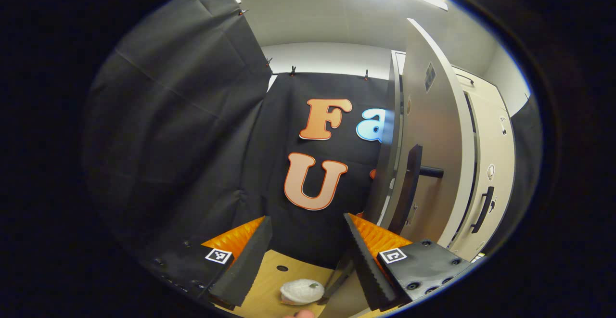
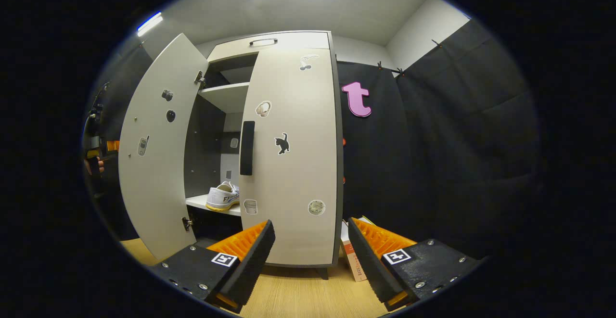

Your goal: Grab one shoe with the right hand and put it into the shoe cabinet, grab the other shoe with the left hand and put it into the shoe cabinet; then close the right door with the right hand and the left door with the left hand.

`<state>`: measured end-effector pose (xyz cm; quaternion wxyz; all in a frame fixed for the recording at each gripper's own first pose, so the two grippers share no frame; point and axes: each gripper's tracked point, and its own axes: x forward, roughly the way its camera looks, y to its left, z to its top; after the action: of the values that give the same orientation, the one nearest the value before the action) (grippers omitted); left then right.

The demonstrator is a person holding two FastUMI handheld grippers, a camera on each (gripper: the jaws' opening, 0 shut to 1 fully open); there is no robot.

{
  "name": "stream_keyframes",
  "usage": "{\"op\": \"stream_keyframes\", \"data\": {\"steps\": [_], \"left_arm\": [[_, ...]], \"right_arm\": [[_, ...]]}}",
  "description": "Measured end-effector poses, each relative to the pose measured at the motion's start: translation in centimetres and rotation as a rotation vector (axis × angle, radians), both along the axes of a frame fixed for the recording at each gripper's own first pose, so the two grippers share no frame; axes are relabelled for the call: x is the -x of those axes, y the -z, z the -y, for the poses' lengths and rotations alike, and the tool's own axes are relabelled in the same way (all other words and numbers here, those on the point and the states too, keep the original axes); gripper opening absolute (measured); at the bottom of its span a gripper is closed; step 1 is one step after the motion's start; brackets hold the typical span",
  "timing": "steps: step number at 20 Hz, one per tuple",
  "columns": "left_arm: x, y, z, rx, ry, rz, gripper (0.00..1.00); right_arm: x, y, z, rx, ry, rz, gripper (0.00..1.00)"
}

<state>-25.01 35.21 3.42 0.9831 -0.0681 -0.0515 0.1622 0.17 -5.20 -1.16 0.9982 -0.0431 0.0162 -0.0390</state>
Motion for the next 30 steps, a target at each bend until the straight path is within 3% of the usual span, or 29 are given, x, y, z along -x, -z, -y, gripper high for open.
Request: {"op": "stream_keyframes", "data": {"steps": [2,4,5,6,7,9,12,13,19,20,23,24,26,30], "left_arm": [[0.0,0.0,0.4,0.001,-0.004,0.006,0.89],[0.0,0.0,1.7,0.008,0.013,0.005,0.99],[0.1,0.1,2.7,0.016,0.03,0.005,0.99],[0.1,0.2,3.6,0.019,0.047,0.002,0.89],[0.1,0.2,4.6,0.018,0.062,0.0,0.89],[-0.1,0.2,6.6,0.004,0.103,-0.004,0.89],[-0.8,0.4,9.9,-0.019,0.174,-0.026,0.99],[-1.2,0.4,10.9,-0.026,0.195,-0.03,0.94],[-4.2,1.3,17.0,-0.035,0.319,-0.043,0.94],[-4.7,1.4,17.5,-0.035,0.33,-0.053,0.92],[-4.9,1.7,19.0,-0.056,0.357,-0.06,0.99],[-4.8,1.6,19.7,-0.06,0.367,-0.054,0.93],[-4.7,1.5,20.8,-0.057,0.39,-0.048,0.99],[-5.5,1.8,22.3,-0.05,0.423,-0.064,0.96]], "right_arm": [[0.0,-0.2,0.0,0.003,-0.009,0.001,0.94],[-0.1,-0.4,0.0,0.004,-0.017,0.006,0.94],[0.0,-0.5,0.0,0.003,-0.021,0.006,0.94],[0.0,-0.4,0.1,0.001,-0.021,0.005,0.94],[0.1,-0.5,0.2,-0.001,-0.02,0.005,0.94],[0.2,-0.5,0.5,-0.006,-0.016,0.005,0.94],[0.5,-0.6,0.9,-0.007,-0.009,0.003,0.94],[0.6,-0.7,1.0,-0.007,-0.006,0.006,0.94],[1.7,-1.2,2.0,-0.017,0.031,0.009,0.94],[1.8,-1.3,2.3,-0.008,0.04,0.008,0.94],[2.6,-1.7,3.0,-0.001,0.068,0.012,0.94],[2.7,-1.7,3.1,-0.005,0.075,0.012,0.94],[3.0,-1.5,3.3,-0.01,0.085,0.008,0.94],[3.2,-1.2,3.4,-0.022,0.094,0.003,0.94]]}}
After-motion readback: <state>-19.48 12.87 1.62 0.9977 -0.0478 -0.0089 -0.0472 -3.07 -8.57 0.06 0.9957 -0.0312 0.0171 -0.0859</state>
